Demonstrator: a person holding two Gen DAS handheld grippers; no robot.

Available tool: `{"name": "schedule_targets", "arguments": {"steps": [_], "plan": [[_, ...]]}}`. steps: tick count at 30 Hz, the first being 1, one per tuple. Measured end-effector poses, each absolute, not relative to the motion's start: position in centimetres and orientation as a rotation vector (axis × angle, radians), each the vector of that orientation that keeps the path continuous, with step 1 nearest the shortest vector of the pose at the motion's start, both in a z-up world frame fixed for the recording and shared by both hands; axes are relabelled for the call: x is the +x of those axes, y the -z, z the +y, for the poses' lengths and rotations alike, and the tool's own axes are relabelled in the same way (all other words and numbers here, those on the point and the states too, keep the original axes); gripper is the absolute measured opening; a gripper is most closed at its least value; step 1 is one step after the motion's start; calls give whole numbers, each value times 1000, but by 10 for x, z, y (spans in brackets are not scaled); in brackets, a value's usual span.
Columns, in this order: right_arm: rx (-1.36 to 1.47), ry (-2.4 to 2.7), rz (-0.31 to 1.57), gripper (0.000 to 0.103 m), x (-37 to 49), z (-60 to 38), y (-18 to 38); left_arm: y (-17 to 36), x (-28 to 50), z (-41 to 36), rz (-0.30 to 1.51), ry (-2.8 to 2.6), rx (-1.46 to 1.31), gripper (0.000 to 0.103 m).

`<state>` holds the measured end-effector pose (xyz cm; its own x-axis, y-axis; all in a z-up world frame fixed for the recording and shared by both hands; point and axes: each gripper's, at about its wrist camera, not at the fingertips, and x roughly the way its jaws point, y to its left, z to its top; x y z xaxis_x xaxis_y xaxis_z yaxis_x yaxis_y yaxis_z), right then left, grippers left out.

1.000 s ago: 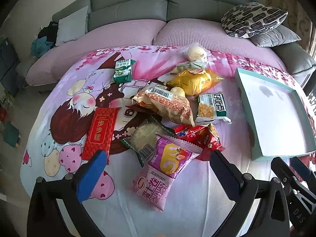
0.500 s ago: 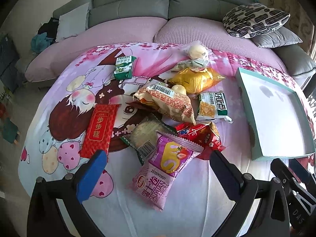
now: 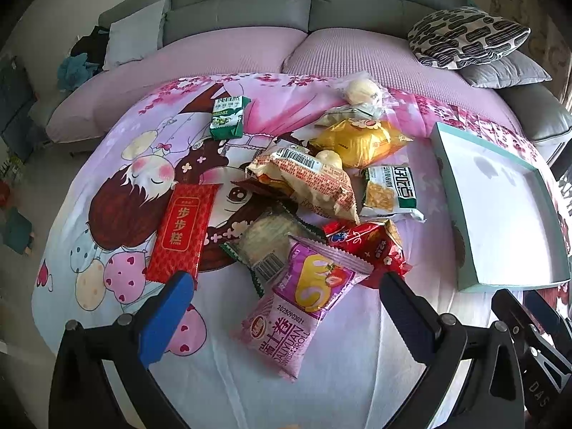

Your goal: Organize snacks

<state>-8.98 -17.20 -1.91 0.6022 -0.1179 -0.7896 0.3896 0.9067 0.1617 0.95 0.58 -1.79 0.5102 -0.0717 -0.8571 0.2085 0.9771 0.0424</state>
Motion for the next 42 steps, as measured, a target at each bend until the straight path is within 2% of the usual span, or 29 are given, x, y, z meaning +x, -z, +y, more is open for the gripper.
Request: {"name": "schedule_targets", "arguments": {"steps": [10, 18, 32, 42], "plan": [[329, 300, 883, 77, -89, -170, 20, 16, 14, 16, 1036, 173, 107, 103], [351, 178, 871, 77, -73, -146, 9, 2, 21, 69, 999, 188, -9, 103], [387, -94, 1033, 77, -9, -57, 41, 35, 34, 150, 1074, 103, -157, 103], [337, -95, 1095, 77, 17, -26, 66, 54, 55, 169, 1105, 103, -229, 103]]}}
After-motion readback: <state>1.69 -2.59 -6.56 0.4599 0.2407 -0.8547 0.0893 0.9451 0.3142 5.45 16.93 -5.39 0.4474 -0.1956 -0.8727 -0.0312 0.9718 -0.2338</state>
